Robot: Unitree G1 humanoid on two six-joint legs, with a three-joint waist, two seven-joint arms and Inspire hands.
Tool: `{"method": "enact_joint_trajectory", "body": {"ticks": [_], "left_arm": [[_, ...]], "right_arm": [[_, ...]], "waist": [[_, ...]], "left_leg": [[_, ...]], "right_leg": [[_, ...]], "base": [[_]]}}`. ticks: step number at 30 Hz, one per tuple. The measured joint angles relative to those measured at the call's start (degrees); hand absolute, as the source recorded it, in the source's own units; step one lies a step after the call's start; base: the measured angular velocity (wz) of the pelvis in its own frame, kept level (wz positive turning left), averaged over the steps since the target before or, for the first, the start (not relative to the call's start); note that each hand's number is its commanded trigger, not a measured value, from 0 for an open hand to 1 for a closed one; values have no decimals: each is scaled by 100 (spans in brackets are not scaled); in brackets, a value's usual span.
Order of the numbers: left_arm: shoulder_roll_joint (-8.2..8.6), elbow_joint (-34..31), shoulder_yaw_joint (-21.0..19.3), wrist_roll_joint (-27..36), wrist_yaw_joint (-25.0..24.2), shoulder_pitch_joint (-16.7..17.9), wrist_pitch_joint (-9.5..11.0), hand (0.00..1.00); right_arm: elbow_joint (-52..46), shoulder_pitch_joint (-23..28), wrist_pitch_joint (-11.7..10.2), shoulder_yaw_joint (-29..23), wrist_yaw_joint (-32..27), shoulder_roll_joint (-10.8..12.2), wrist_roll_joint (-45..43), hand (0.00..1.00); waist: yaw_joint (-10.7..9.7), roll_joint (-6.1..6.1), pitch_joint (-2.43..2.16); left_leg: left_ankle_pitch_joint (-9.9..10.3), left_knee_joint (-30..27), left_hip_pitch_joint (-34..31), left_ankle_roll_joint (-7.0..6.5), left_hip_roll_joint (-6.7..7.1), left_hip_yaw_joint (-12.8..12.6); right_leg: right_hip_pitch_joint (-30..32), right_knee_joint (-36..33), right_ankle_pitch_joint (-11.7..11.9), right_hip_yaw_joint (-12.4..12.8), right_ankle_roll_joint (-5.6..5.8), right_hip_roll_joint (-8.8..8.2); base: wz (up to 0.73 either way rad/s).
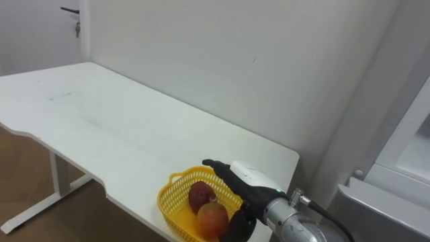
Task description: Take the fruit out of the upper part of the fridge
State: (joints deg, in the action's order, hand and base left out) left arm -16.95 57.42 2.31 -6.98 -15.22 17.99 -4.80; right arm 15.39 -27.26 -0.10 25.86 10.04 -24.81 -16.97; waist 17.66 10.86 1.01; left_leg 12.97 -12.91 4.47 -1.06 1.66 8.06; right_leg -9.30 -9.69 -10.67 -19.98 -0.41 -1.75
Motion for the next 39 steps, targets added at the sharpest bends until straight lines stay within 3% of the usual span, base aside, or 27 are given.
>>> {"method": "enact_joint_trajectory", "body": {"ticks": [2, 7, 12, 16, 20, 24, 27, 31, 35, 39], "left_arm": [[68, 2, -205, -3, 30, 59, -15, 0], [111, -3, -212, -8, 134, 142, -16, 0], [314, -13, -237, -230, 273, 199, 6, 0], [470, 41, -236, -257, 402, 260, 36, 0], [545, 234, -234, -255, 511, 286, 253, 0], [549, 364, -236, -250, 583, 290, 269, 0], [557, 451, -270, -224, 586, 280, 399, 0], [560, 456, -270, -184, 713, 281, 508, 0], [571, 490, -261, -173, 820, 215, 528, 0], [625, 592, -206, -173, 879, 147, 546, 0]], "right_arm": [[-47, 0, 9, -66, -3, -1, 377, 0], [-463, 23, -5, -443, -204, -1, 1207, 0], [-1431, 548, -128, -1071, -527, 69, 1560, 0], [-2216, 1121, -392, -1556, -1054, 317, 1678, 0], [-2920, 1702, -632, -1778, -1582, 434, 1676, 0], [-3009, 1941, -858, -2004, -2014, 501, 1739, 0], [-3204, 2051, -887, -2307, -2415, 676, 1714, 0], [-3432, 2173, -1387, -2504, -3085, 756, 1699, 0], [-3412, 2245, -1473, -2514, -3408, 786, 1685, 0], [-3185, 2533, -1610, -2529, -3468, 815, 1734, 0]], "waist": [[-22, -33, -21], [-157, -168, -42], [-328, -352, -36], [-550, -555, -49], [-791, -725, -108], [-988, -771, -97], [-1130, -785, -104], [-1318, -828, -108], [-1471, -914, -140], [-1574, -1021, -123]], "left_leg": [[0, 2, 4, 0, 0, 8], [0, -1, 17, -1, 2, 3], [-1, 13, 98, -2, 2, -22], [8, 15, 118, -14, -20, -192], [10, 72, 136, -18, -87, -432], [11, 122, 225, -14, -109, -573], [11, 132, 200, -14, -127, -671], [13, 148, 209, -16, -129, -727], [14, 158, 224, -17, -134, -770], [14, 159, 244, -18, -138, -793]], "right_leg": [[-1, 2, 0, -6, 0, -4], [-38, 15, 0, -27, 0, -4], [-80, 2, 0, 35, 0, -8], [-52, 6, 0, 197, 0, 5], [35, -6, 4, 357, -6, 22], [39, -11, 12, 538, -21, 65], [104, -14, 28, 611, -46, 79], [122, -18, 28, 707, -46, 85], [142, -19, 29, 763, -47, 91], [147, -29, 30, 790, -46, 89]], "base": [[0], [4], [-3], [-20], [-27], [-22], [-16], [-7], [-6], [-4]]}}
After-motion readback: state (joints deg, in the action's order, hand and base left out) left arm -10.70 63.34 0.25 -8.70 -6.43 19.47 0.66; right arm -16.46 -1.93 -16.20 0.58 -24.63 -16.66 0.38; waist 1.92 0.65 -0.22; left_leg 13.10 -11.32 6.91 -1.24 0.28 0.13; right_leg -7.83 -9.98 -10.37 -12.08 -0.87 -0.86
